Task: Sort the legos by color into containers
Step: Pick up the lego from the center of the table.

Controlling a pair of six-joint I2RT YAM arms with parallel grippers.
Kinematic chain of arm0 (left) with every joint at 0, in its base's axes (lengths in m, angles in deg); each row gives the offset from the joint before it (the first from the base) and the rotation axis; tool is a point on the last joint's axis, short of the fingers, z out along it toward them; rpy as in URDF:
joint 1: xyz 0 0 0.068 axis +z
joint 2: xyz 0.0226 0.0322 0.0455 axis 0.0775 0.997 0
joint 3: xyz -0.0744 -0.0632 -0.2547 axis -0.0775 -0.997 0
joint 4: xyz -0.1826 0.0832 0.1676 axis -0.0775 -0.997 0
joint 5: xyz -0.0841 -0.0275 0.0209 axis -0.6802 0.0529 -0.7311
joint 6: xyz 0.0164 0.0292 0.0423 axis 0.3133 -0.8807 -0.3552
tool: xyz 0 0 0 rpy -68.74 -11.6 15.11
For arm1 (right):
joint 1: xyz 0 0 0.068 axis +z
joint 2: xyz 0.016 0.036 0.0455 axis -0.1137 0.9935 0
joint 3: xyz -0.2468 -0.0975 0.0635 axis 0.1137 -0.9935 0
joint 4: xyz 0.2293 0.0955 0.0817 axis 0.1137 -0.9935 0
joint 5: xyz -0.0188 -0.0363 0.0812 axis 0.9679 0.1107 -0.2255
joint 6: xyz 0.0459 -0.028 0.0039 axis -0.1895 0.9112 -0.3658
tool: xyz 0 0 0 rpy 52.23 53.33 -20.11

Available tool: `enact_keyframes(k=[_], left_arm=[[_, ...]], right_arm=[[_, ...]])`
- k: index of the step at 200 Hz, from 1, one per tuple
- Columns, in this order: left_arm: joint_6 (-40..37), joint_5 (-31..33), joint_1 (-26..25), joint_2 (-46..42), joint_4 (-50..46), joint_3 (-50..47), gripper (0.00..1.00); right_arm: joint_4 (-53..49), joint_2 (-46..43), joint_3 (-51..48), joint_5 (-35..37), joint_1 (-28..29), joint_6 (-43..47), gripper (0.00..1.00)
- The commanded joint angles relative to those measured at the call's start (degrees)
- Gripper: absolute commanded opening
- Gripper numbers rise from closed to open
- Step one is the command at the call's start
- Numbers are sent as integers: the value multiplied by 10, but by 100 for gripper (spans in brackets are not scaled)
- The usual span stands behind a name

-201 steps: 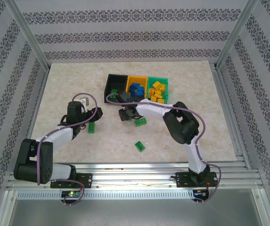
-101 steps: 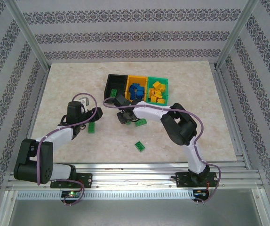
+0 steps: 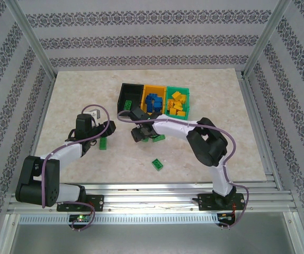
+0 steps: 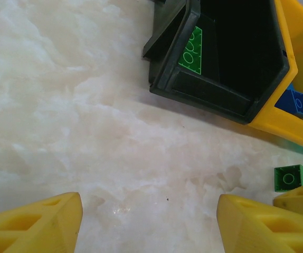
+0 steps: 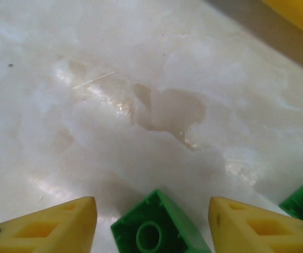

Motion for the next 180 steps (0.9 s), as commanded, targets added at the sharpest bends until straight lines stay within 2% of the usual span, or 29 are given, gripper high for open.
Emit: enact_keyframes(k=[1,57,72,96,115,157,180], left_arm=[[9,-10,10,7,28,-1,68],[10,-11,10,10,29,0,68],[9,-12,10,12,29,0,68],[10,-13,10,15,29,1,68],[9,-14,10,16,29,2,68],[6,-8,10,12,24,1,68],[4,-3,11,6,16,1,68]], right_arm=[[-29,-23,-17,-17,4,28,62],[-49,32,-2,-13,4,40,59],[-53,39,3,-12,5,43,53],[-48,37,6,-16,6,44,34],[-46,34,20,-21,6,46,27],[-40,47,122,-48,-9,44,26],[-43,74,202,-39,-26,35,26]])
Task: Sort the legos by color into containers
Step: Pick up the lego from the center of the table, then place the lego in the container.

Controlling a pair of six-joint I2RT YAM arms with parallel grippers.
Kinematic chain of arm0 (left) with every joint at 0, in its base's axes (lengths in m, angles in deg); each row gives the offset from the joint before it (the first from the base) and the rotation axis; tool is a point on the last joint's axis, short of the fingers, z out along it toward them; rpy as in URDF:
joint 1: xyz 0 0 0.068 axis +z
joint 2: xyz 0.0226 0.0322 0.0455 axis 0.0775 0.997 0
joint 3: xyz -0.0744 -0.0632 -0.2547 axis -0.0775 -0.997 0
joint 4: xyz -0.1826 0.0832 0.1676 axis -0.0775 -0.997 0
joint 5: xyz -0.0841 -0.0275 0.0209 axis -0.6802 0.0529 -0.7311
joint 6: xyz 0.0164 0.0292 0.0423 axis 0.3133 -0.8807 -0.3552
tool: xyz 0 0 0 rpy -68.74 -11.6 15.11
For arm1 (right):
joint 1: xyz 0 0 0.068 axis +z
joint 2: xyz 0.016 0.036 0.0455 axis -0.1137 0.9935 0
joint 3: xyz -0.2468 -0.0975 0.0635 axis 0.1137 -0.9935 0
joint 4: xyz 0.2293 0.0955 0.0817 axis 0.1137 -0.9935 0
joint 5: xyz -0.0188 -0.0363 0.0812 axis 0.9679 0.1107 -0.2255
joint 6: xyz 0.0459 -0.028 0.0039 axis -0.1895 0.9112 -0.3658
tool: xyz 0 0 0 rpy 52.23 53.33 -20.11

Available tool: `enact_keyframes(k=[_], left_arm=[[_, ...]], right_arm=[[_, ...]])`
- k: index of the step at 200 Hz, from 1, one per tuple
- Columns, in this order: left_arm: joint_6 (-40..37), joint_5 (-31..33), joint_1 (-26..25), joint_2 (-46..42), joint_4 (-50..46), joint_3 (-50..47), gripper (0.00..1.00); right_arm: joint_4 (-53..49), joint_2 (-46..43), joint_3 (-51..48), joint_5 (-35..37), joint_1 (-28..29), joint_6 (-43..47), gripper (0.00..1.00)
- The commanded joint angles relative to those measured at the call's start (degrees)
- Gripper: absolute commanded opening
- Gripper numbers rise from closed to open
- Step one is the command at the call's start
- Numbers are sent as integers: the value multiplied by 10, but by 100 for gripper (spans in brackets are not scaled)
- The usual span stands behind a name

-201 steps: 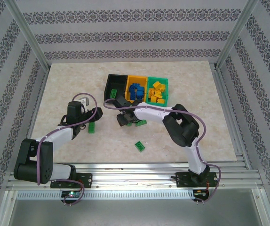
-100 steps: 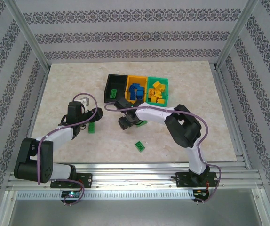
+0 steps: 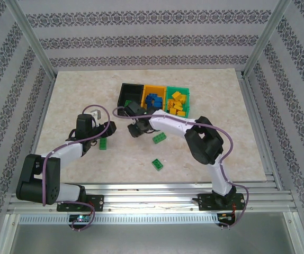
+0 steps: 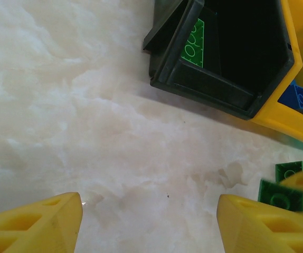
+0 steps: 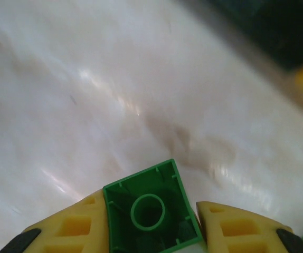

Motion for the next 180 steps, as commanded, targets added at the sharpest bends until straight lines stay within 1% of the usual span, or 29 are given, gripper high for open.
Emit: enact_keyframes(k=[1,21,28,42,60,67,74,94,120,135,138,141,155,165,180], left_arm=[[2,4,10,-6,14,1,68],[1,6,11,-8,12,0,68],[0,8,12,-8,12,0,68],[-1,9,12,-4,10,1,68],[-2,5,16,-2,1,5,68],[-3,5,17,-4,1,5,68],[-5,7,17,-3,-2,5,68],[-12,8,21,-2,-34,17,68],[-21,0,23,-28,-92,25,69],[-28,12,22,-49,-147,31,71],[-29,17,22,-52,-161,33,74],[-29,24,22,-54,-175,36,75],[-33,36,23,-56,-235,48,76],[-33,31,22,-51,-266,53,76],[-28,12,22,-40,-287,54,76]], right_arm=[[2,27,82,-1,-20,-11,26],[-1,63,152,3,-44,-24,27],[-4,78,180,2,-54,-28,28],[-14,111,234,-2,-72,-34,39],[-27,142,290,-12,-84,-26,61],[-30,146,300,-16,-85,-20,65],[-26,143,298,-17,-85,-15,67],[6,111,251,-21,-80,-6,68],[48,50,165,-18,-75,1,64],[69,13,115,-19,-72,5,61],[71,6,106,-17,-71,5,61],[74,0,94,-15,-71,5,60],[86,-33,47,-8,-68,5,58],[93,-54,15,-6,-66,5,58],[100,-83,-31,3,-63,5,57]])
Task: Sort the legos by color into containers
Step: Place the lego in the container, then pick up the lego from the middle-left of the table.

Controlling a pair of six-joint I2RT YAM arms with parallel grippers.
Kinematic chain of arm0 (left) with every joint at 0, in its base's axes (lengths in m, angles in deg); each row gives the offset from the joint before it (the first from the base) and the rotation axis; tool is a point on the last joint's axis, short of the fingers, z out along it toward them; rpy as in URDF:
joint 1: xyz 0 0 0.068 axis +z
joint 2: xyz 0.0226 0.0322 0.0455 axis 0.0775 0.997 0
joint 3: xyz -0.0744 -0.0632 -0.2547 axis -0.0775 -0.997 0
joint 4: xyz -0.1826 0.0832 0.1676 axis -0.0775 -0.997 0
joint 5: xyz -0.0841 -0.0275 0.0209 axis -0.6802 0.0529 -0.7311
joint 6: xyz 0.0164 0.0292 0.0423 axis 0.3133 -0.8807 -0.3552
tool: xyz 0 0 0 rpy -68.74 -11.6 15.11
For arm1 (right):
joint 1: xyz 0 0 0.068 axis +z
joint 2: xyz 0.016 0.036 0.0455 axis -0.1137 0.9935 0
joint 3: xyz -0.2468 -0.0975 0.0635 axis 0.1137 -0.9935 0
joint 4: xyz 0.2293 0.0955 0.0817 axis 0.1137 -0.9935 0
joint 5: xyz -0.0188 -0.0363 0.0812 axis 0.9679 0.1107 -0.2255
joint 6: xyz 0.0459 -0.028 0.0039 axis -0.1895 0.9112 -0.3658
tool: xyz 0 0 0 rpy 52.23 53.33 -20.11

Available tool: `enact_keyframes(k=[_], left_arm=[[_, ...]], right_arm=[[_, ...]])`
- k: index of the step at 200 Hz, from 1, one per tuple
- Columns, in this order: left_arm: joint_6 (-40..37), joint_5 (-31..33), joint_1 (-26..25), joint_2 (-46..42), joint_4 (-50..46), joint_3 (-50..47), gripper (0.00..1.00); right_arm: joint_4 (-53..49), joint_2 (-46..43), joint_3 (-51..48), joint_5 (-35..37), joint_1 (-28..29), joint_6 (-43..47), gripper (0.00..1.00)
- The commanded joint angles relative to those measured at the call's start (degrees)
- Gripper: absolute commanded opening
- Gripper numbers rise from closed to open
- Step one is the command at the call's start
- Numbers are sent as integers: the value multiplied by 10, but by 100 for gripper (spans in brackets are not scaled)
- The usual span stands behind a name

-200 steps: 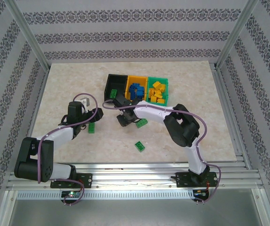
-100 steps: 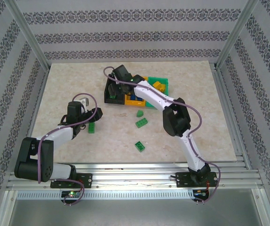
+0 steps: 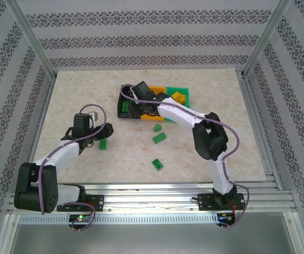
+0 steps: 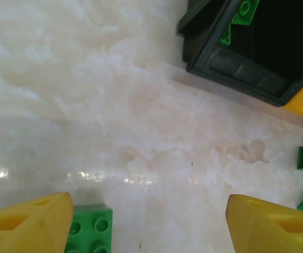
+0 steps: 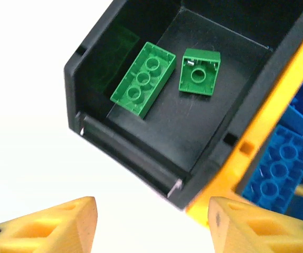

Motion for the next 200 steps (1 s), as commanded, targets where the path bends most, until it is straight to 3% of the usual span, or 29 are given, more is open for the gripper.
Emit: enact_keyframes(k=[1,32,81,152,200], left_arm=[[-9,-6,7,8,-106,13,76],[-9,-16,3,43,-146,28,76],[2,43,-10,90,-193,50,72],[-9,18,-28,113,-191,70,35],[-24,3,-28,104,-200,136,29]], right_arm=[[29,-57,-60,14,4,5,57],[56,-115,-153,20,5,1,57],[84,-191,-264,32,6,-3,58],[99,-244,-362,51,0,-11,58],[100,-240,-399,47,-1,-33,60]])
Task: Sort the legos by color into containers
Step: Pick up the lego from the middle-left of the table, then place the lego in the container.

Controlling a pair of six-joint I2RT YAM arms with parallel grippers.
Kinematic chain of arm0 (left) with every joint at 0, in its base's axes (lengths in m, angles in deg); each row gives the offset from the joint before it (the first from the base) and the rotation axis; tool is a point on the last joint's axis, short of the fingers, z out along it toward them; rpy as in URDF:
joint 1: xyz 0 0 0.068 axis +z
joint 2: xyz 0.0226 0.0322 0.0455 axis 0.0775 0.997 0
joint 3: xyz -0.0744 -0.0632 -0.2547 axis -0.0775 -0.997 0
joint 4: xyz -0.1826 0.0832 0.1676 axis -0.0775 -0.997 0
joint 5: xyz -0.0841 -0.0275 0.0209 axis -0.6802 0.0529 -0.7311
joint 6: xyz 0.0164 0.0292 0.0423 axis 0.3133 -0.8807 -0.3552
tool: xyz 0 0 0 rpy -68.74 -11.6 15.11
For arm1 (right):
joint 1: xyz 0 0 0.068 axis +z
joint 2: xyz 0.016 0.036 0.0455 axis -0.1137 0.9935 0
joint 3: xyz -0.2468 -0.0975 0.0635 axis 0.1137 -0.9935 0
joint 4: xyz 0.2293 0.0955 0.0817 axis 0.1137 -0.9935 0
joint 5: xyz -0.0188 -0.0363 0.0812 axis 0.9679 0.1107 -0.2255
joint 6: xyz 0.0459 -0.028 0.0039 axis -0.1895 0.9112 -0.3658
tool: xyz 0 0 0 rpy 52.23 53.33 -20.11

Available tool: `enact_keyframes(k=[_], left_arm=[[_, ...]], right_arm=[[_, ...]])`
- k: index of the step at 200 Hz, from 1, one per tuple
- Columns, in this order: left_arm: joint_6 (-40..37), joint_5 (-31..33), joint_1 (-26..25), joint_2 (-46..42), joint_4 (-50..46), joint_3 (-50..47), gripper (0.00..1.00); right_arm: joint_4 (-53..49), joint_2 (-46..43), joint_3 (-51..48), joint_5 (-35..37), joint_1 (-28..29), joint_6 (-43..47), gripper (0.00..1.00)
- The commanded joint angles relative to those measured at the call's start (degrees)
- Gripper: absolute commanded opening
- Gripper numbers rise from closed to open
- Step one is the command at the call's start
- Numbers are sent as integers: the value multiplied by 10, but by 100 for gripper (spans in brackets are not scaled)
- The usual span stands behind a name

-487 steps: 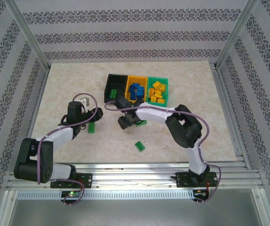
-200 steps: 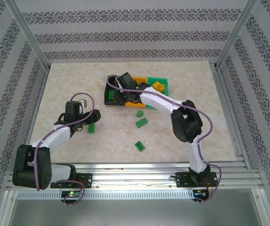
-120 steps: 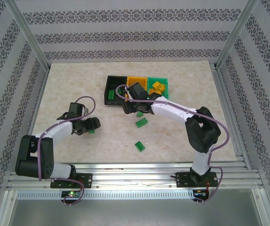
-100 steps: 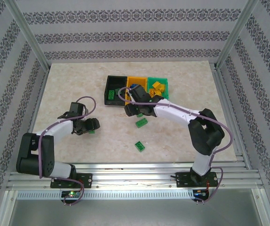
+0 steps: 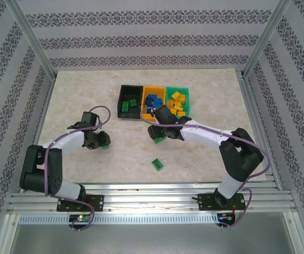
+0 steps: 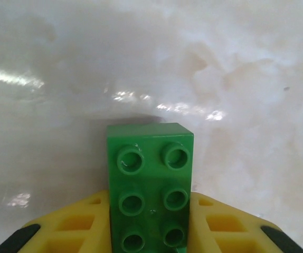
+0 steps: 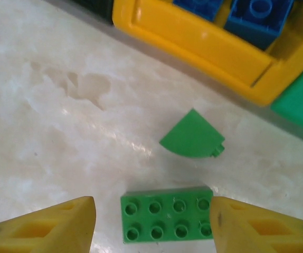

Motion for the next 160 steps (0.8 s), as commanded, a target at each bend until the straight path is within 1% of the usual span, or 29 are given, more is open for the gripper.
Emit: enact_keyframes(k=[1,43,89,117,142,160], left_arm=[[-19,-22,-5,0,-7,54,29],[-25,-37,-6,47,-10,177,30],[-8,-68,-22,153,-19,316,31],[1,-63,-35,198,-7,377,32],[-10,-54,-44,245,-34,455,35],[-21,-40,-48,273,-53,499,39]], right_arm=[[2,-8,-18,11,-4,-20,60],[5,-16,-47,15,-4,-41,62],[8,-22,-75,19,-1,-62,67],[11,-19,-83,23,2,-76,69],[12,-10,-75,28,6,-80,72],[12,4,-61,30,6,-79,75]])
